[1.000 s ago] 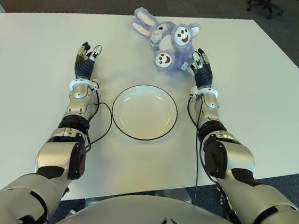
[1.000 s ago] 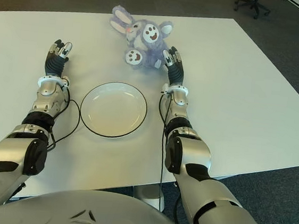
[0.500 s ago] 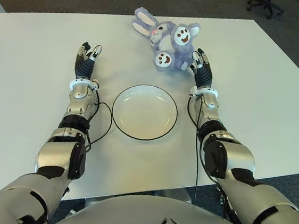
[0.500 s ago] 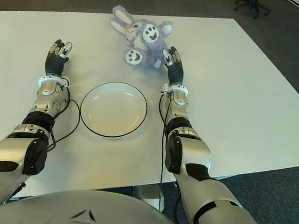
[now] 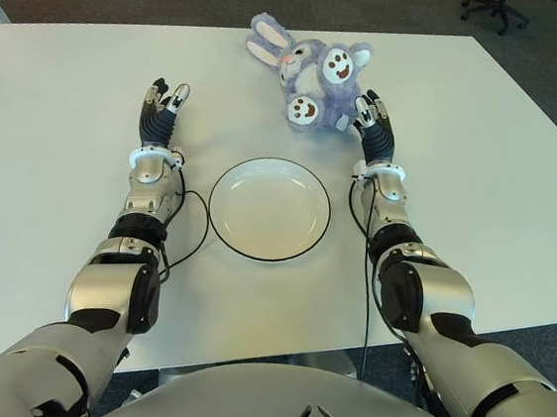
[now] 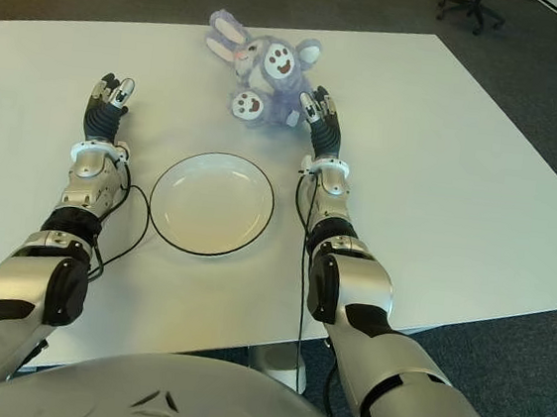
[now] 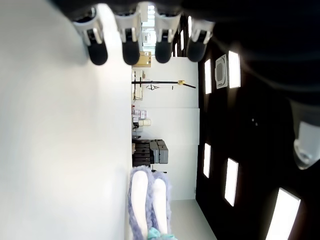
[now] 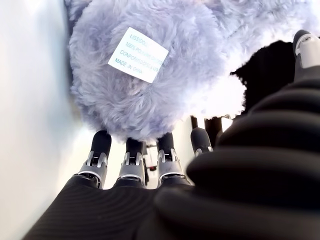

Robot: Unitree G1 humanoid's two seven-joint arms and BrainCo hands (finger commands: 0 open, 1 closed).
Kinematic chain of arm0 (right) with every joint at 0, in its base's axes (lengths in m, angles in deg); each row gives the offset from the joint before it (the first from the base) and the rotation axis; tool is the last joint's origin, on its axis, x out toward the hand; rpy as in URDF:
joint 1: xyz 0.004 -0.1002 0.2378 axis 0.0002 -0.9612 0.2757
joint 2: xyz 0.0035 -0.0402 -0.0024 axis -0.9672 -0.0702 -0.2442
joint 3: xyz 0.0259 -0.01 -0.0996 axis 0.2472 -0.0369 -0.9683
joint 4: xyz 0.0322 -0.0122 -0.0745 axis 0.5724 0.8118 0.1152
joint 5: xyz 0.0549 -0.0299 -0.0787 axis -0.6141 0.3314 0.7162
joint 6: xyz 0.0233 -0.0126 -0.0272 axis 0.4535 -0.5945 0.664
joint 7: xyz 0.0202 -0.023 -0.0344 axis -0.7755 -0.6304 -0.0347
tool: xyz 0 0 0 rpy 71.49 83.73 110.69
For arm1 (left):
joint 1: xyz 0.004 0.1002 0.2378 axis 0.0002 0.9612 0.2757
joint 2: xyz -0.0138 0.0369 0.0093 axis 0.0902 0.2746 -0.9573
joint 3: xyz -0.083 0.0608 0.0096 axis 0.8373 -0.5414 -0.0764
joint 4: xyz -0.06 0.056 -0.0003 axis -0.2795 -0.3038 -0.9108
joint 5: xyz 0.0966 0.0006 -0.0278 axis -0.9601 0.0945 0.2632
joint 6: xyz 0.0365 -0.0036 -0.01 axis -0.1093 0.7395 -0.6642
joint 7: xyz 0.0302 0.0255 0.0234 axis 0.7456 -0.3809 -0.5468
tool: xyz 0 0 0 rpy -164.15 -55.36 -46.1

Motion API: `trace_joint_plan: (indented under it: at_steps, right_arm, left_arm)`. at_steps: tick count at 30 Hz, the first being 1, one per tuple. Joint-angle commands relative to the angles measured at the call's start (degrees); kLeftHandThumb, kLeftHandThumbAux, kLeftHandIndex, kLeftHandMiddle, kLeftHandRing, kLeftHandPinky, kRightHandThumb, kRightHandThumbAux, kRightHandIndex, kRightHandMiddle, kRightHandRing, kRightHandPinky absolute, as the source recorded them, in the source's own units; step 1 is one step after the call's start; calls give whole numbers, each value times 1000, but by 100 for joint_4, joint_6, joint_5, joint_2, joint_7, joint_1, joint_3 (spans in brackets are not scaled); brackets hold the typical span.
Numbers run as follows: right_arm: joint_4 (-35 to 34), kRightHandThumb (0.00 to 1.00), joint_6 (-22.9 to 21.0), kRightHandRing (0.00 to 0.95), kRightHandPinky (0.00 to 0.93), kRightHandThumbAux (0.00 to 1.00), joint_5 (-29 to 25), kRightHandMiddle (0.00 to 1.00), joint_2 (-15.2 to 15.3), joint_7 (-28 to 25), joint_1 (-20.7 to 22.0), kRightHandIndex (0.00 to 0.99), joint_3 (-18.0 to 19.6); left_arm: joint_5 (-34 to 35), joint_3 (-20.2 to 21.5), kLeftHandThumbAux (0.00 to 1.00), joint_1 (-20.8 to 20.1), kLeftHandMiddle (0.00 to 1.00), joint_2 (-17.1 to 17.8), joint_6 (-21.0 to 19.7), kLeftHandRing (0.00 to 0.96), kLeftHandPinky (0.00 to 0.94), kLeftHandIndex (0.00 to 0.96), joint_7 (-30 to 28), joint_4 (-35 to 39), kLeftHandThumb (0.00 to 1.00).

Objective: Put the doll into the plate.

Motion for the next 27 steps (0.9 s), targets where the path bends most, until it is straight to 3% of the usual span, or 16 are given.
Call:
trace_joint_plan:
  at_steps: [1, 15, 27]
  right_arm:
    - [241, 153, 91, 0, 0, 480, 262, 0, -65, 399, -339, 0, -190]
    - [136, 155, 1262, 0, 0, 414, 1053, 0, 128, 1834, -302, 0, -727]
    - [79, 175, 1757, 0, 0, 386, 2044, 0, 443, 3272, -227, 0, -1488]
  left_arm:
    - [9, -25, 468, 515, 67, -174, -300, 40, 0, 0, -25, -401, 0]
    - [-15, -48, 461, 572, 57, -168, -314, 22, 0, 0, -14, -317, 0]
    - [-3, -40, 469, 551, 58, -180, -340, 36, 16, 0, -14, -325, 0]
